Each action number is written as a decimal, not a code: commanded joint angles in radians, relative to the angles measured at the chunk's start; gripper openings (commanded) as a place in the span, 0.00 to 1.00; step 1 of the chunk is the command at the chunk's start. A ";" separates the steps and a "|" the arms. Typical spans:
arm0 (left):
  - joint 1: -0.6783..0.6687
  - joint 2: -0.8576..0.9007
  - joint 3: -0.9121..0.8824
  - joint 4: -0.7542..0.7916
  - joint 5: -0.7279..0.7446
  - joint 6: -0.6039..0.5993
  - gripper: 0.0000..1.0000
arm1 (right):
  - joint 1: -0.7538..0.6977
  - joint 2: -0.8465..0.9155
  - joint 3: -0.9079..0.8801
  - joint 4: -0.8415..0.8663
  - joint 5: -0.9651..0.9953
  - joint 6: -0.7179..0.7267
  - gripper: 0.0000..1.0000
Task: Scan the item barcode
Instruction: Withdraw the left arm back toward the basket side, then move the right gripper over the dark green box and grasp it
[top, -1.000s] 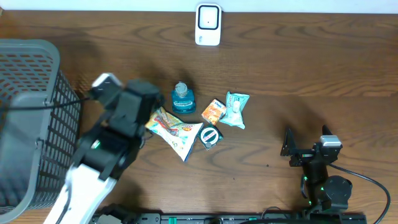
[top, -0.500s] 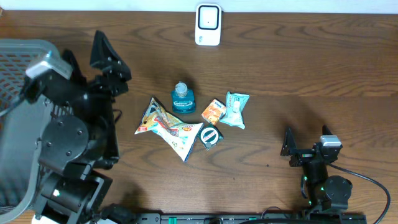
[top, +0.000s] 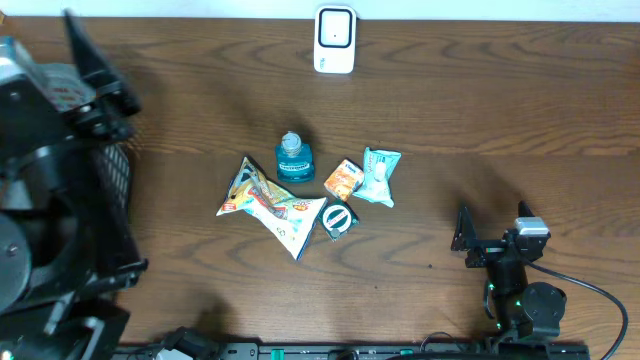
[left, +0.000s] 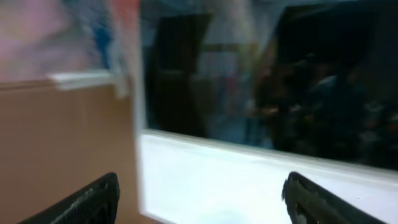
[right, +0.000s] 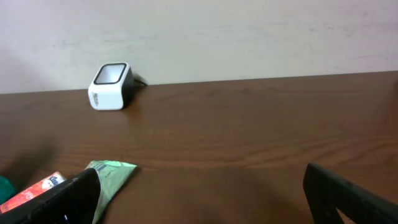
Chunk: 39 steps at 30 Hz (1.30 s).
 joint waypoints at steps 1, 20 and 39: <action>0.006 -0.008 0.021 -0.001 -0.100 0.120 0.84 | 0.004 -0.002 -0.002 -0.003 -0.002 0.009 0.99; 0.176 -0.357 -0.032 -0.263 0.302 -0.122 0.84 | 0.004 -0.002 -0.001 0.525 -0.302 0.412 0.99; 0.317 -0.549 -0.043 -0.221 0.327 -0.371 0.88 | 0.057 0.703 0.814 -0.103 -0.579 0.210 0.99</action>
